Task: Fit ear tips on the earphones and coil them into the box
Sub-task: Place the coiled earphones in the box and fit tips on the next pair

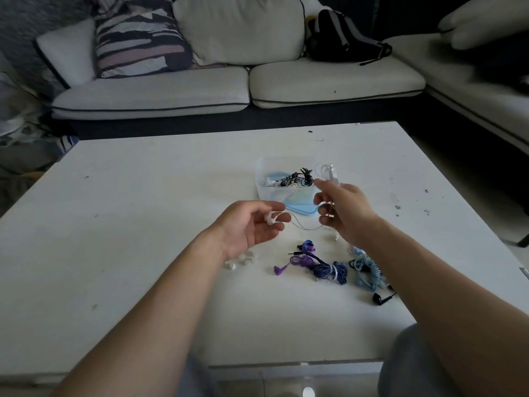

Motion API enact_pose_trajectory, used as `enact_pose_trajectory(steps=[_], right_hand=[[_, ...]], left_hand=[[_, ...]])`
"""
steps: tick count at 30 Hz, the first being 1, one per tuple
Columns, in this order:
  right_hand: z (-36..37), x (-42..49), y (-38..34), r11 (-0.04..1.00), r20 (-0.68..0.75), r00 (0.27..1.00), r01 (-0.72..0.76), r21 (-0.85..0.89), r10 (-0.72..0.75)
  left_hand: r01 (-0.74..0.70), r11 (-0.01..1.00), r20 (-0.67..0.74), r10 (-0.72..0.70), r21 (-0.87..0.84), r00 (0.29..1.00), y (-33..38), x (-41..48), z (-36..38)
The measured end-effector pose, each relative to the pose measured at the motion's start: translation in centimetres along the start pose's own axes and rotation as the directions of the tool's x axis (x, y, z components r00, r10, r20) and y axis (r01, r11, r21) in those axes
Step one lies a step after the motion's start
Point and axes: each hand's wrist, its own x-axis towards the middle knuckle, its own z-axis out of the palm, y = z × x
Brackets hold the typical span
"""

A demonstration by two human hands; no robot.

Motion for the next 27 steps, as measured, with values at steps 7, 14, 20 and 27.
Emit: enact_pose_trajectory(steps=[7, 14, 20, 27], right_hand=[[2.0, -1.4, 0.8, 0.898, 0.308, 0.932, 0.292, -0.330, -0.189], [3.5, -1.8, 1.5, 0.764, 0.353, 0.878, 0.463, -0.449, -0.324], [3.8, -1.7, 1.8, 0.794, 0.307, 0.905, 0.411, -0.448, -0.296], [4.2, -0.9, 2.5, 0.899, 0.278, 0.934, 0.308, -0.311, -0.223]], left_hand=[[0.003, 0.999, 0.096, 0.001, -0.041, 0.995, 0.5, -0.4, -1.0], [-0.060, 0.997, 0.092, 0.056, 0.043, 0.994, 0.5, -0.7, -0.9], [-0.052, 0.998, 0.038, 0.050, 0.033, 0.998, 0.5, -0.7, -1.3], [-0.006, 0.999, -0.013, 0.007, 0.053, 1.000, 0.4, -0.9, -1.3]])
